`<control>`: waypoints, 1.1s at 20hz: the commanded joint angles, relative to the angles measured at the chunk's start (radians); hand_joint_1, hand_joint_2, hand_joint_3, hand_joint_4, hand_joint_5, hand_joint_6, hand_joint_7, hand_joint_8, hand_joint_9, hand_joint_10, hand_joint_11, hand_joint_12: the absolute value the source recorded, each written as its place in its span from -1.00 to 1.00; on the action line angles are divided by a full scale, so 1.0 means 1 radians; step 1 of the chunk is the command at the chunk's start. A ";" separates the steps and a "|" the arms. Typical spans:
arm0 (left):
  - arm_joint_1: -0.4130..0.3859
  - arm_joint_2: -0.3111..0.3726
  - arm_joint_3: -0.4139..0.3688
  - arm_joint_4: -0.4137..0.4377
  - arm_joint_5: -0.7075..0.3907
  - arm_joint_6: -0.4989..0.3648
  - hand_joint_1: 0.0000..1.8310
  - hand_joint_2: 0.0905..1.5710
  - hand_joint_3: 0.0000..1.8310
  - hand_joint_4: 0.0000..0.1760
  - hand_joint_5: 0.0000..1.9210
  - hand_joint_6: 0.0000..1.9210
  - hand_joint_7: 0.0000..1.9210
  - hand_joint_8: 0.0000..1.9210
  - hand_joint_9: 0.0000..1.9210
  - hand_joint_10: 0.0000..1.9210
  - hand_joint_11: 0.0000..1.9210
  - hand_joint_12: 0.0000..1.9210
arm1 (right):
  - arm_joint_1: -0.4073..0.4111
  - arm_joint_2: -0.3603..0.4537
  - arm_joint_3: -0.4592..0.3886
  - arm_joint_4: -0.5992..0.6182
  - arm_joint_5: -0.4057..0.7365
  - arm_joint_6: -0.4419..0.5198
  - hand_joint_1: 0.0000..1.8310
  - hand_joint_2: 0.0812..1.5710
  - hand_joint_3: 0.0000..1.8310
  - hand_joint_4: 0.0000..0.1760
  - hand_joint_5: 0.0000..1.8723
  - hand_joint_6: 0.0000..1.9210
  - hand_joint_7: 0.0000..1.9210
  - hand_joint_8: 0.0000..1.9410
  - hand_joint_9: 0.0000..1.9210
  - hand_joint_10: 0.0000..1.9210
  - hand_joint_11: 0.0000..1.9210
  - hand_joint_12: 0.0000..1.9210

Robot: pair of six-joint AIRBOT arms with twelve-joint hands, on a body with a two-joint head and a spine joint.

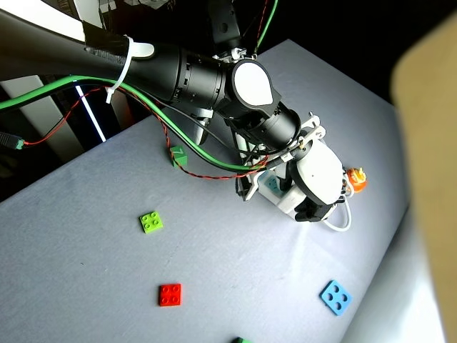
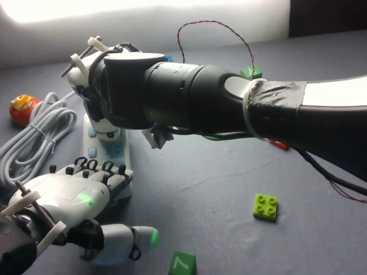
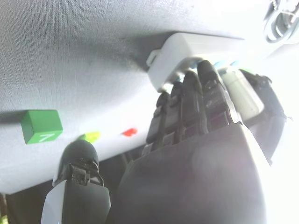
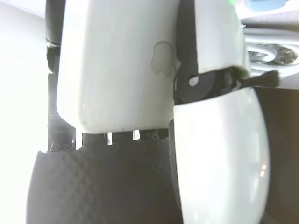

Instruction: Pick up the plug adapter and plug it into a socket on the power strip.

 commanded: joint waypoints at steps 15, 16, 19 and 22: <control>0.005 -0.004 0.006 -0.015 0.010 -0.005 -1.00 0.45 -1.00 -1.00 -0.93 -1.00 -0.88 -1.00 -0.87 -1.00 -1.00 -0.63 | -0.010 0.027 -0.021 -0.029 0.071 0.014 0.19 0.29 -1.00 -1.00 -0.32 -1.00 -0.28 -1.00 -0.26 -1.00 -0.63 -0.07; 0.005 -0.004 0.006 -0.015 0.010 -0.005 -1.00 0.45 -1.00 -1.00 -0.93 -1.00 -0.89 -1.00 -0.88 -1.00 -1.00 -0.64 | -0.010 0.031 -0.026 -0.029 0.073 0.014 0.19 0.29 -1.00 -1.00 -0.35 -1.00 -0.30 -1.00 -0.29 -1.00 -0.67 -0.08; 0.005 -0.004 0.007 -0.015 0.012 -0.005 -1.00 0.44 -1.00 -1.00 -0.93 -1.00 -0.88 -1.00 -0.86 -0.99 -1.00 -0.61 | -0.007 0.045 -0.047 -0.029 0.072 0.015 0.11 0.30 -1.00 -1.00 -0.48 -1.00 -0.42 -1.00 -0.43 -1.00 -0.84 0.01; 0.003 -0.004 0.007 -0.015 0.012 -0.005 -1.00 0.45 -1.00 -1.00 -0.93 -1.00 -0.87 -1.00 -0.87 -1.00 -1.00 -0.65 | -0.006 0.070 -0.081 -0.029 0.061 0.014 0.08 0.27 -1.00 -1.00 -0.58 -1.00 -0.52 -1.00 -0.53 -1.00 -0.95 0.02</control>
